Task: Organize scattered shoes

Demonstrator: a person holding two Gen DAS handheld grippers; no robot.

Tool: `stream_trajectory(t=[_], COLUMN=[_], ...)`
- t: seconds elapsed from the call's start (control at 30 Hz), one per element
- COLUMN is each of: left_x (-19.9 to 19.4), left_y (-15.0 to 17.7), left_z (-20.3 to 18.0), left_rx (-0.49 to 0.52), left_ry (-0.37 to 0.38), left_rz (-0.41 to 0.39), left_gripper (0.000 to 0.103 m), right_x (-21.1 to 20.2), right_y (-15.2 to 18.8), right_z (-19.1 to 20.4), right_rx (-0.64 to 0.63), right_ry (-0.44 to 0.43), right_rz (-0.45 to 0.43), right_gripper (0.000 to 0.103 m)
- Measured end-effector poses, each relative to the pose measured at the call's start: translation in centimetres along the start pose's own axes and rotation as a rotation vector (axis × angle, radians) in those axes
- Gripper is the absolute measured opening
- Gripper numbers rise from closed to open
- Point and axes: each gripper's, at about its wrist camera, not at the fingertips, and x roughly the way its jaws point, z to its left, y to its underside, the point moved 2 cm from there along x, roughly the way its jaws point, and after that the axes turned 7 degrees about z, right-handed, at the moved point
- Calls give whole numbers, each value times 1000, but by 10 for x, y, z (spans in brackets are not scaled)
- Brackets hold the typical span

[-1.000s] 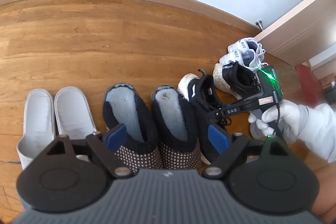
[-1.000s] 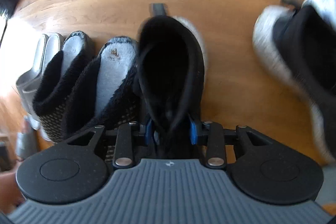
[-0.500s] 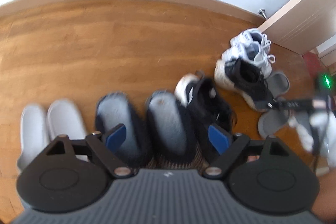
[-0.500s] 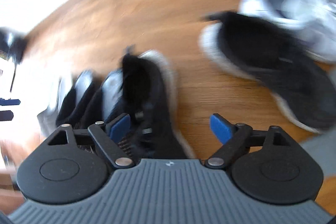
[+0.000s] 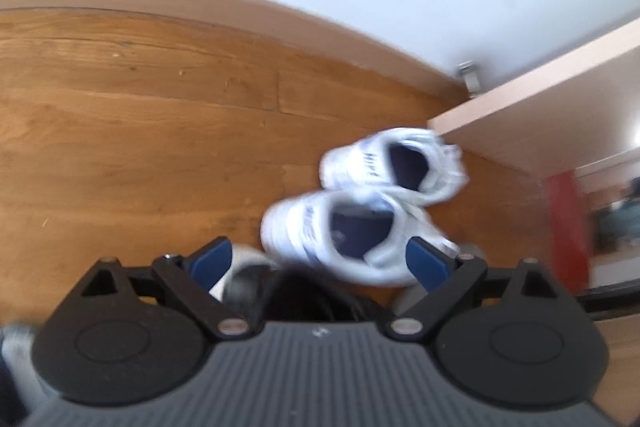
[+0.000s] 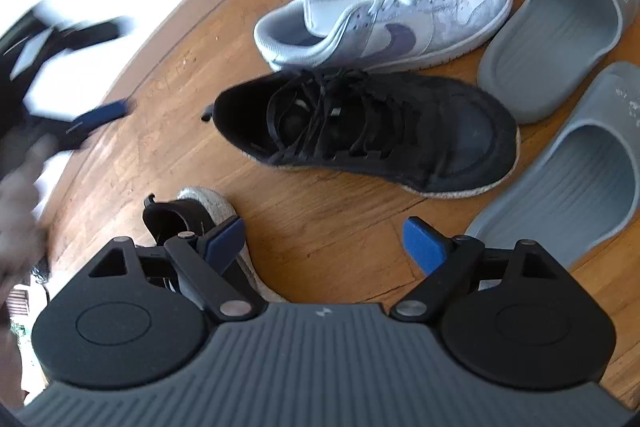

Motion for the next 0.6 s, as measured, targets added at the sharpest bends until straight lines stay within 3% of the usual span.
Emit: stream_trajectory(t=[0.07, 0.2, 0.23, 0.27, 0.3, 0.33, 0.43, 0.6], left_x=[32, 77, 84, 87, 89, 89, 78, 56], left_y=[-11, -14, -11, -9, -8, -7, -5, 0], left_z=[-3, -15, -17, -18, -18, -18, -5, 6], left_rx=[-2, 10, 13, 15, 22, 30, 11, 3], left_ry=[-36, 4, -13, -56, -103, -139, -88, -71], left_rz=[63, 183, 190, 175, 159, 142, 89, 51], left_gripper=[82, 81, 72, 66, 43, 37, 36, 37], right_x=[-2, 0, 2, 4, 5, 7, 9, 13], right_y=[-3, -5, -5, -5, -5, -5, -5, -2], right_z=[-6, -15, -18, -19, -20, -21, -20, -19], right_rx=[13, 8, 9, 12, 14, 17, 9, -5], right_ry=[-18, -11, -7, -5, -7, -9, -12, -12], right_rz=[-9, 5, 13, 19, 26, 35, 41, 48], right_gripper=[87, 87, 87, 87, 87, 87, 87, 87])
